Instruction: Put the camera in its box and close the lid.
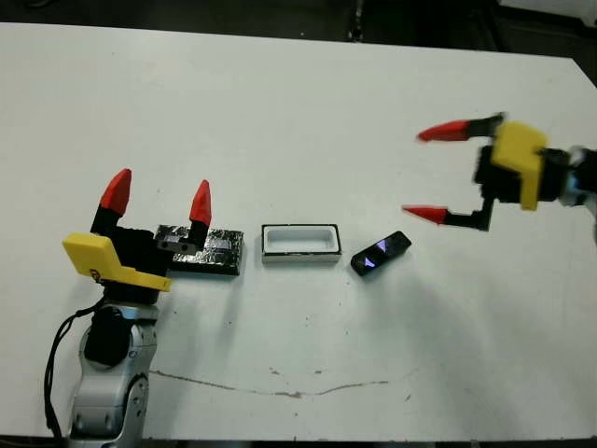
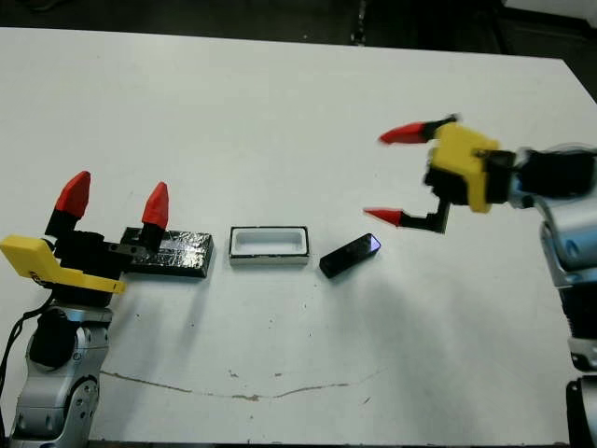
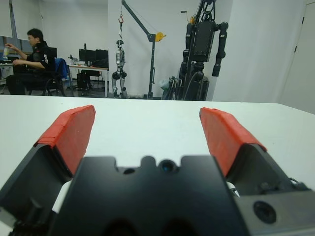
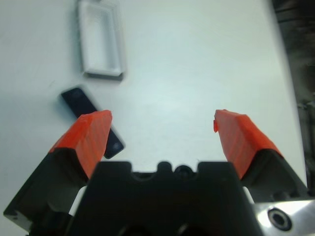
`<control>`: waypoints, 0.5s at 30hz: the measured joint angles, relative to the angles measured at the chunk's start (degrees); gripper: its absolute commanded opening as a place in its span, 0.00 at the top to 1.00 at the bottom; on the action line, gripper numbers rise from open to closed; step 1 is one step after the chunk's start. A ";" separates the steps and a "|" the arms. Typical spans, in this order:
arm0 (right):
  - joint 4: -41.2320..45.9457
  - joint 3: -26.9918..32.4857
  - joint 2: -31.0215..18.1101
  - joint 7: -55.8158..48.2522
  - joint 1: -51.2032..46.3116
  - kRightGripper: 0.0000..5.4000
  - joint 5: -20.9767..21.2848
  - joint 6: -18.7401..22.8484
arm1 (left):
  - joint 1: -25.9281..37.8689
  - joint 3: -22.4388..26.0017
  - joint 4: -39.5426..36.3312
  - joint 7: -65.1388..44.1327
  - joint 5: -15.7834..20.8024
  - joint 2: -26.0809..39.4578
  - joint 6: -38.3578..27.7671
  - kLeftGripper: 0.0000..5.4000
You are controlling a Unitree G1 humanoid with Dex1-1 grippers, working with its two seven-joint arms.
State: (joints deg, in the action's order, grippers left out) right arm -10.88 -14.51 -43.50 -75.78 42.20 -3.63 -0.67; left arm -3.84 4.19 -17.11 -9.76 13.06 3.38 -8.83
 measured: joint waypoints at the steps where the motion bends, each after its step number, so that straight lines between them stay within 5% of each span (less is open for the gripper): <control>1: -0.70 -1.54 -0.02 -1.98 1.43 0.00 1.18 -0.59 | 0.03 0.01 0.03 0.00 -0.01 -0.01 -0.05 0.00; 15: -5.85 -12.29 1.58 -14.11 8.21 0.00 11.05 -0.23 | 0.05 -0.02 -0.05 0.93 -1.62 -0.20 -0.09 0.00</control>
State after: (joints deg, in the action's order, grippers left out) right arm -16.73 -26.80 -41.92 -89.88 50.41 7.42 -0.90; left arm -3.79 4.17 -17.16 -8.83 11.44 3.19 -8.93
